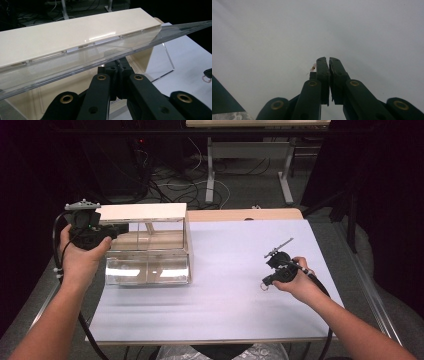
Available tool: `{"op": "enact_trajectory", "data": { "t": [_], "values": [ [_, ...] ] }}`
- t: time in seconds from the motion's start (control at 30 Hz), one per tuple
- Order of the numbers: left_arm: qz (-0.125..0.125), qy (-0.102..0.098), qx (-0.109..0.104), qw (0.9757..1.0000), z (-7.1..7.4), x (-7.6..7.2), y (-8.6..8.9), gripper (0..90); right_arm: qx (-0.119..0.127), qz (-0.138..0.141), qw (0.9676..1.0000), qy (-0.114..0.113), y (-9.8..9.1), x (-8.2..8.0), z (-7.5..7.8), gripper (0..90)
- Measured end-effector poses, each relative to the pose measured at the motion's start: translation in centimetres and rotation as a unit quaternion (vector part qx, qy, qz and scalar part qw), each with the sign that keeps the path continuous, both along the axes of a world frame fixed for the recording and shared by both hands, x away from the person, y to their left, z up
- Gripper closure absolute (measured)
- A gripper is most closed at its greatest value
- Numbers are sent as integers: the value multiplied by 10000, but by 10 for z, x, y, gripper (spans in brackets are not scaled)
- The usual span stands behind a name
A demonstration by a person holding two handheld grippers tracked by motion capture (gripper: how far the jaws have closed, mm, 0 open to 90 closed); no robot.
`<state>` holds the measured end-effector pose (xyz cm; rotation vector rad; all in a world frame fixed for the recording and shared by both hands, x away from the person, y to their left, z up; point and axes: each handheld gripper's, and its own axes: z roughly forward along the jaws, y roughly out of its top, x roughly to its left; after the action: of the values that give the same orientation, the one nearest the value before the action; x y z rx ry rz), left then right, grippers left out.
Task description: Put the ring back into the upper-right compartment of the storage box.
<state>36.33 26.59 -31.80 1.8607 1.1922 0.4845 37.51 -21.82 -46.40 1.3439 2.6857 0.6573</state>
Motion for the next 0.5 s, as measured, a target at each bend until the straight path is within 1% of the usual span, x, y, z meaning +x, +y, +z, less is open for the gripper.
{"op": "enact_trajectory", "data": {
  "t": [0.03,0.07,0.13,0.17,0.2,0.23,0.27,0.3,0.37,0.4,0.43,0.47,0.5],
  "values": [
    [4,4,0,10000,0,0,0,900,83,34,9999,-100,3,0,2,876],
    [4,5,-5,10000,0,0,0,900,112,110,9998,-130,4,1,4,876],
    [7,10,-3,10000,0,0,0,900,185,171,9994,-232,9,1,9,876],
    [30,-11,-28,10000,-1,0,0,900,-91,400,9992,-13,9,2,18,876],
    [29,-8,-26,10000,-1,0,0,900,141,356,9990,-218,13,1,18,876],
    [31,-8,-24,10000,0,0,0,900,163,372,9988,-279,15,1,20,876],
    [32,-5,-23,10000,0,0,0,900,197,377,9986,-302,18,1,23,876],
    [30,-10,-22,10000,0,0,0,900,6,476,9988,-143,19,2,31,876],
    [31,-7,-15,10000,1,0,0,900,190,498,9980,-328,25,2,34,876],
    [30,-6,-13,10000,1,0,0,900,98,569,9980,-239,27,2,39,876],
    [33,-11,-18,10000,1,0,0,900,124,603,9977,-288,29,2,42,876],
    [33,-14,-19,10000,1,0,0,900,113,655,9974,-268,31,3,45,876],
    [49,-11,-40,10000,1,0,0,900,176,611,9975,-310,34,2,47,876]
  ]
}}
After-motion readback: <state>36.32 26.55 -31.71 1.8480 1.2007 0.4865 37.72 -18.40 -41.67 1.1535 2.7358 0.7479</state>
